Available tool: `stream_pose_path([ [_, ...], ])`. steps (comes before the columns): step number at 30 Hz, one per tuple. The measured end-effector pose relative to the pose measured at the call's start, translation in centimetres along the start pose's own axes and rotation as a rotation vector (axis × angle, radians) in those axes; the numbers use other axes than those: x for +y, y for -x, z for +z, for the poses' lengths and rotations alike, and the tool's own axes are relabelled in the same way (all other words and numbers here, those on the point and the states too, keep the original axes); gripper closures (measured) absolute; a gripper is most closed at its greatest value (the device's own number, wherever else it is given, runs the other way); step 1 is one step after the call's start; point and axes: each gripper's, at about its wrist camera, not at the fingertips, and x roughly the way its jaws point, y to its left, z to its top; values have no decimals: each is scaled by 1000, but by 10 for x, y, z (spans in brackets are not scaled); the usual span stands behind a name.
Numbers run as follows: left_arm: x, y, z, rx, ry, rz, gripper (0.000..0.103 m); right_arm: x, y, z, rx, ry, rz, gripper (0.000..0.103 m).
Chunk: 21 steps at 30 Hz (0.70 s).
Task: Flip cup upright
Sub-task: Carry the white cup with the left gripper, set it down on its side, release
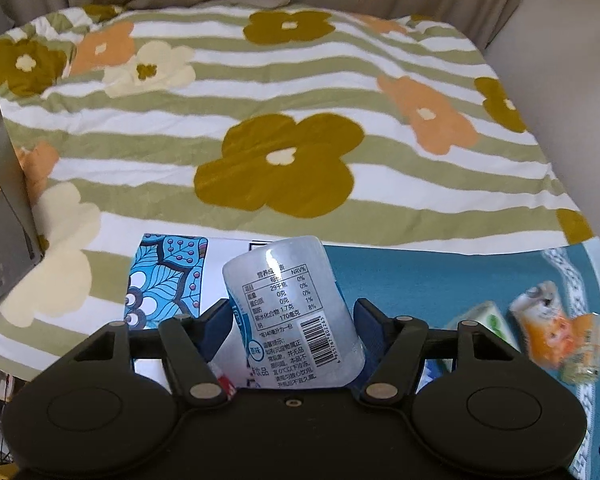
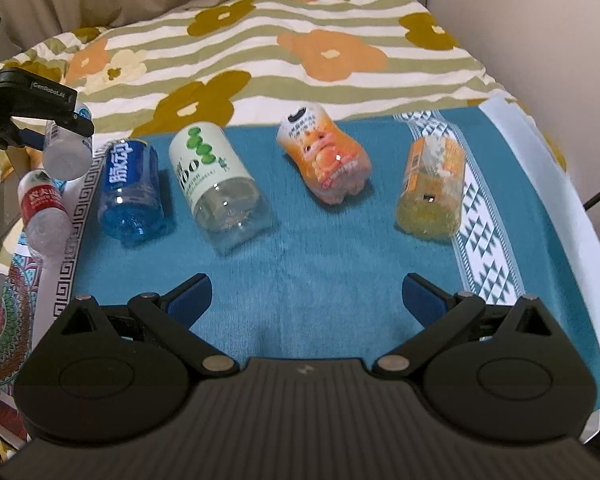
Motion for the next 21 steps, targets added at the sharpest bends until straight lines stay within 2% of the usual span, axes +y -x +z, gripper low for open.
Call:
stream_pose_path([
  [5,-23,42,-20,-36,5,-30,32,-18,21,3,-30,13,30,0],
  [11,-65,80,-62,-64,1,-57,32,-51,39,3,-60,44,53,0],
  [16,-109,84,-103,-34,-29,-81,32,-78,47,-5,-70,79,71,0],
  [21,-150,68,-147,31,-73,-115,32,-104,46,-19,-51,114,82,0],
])
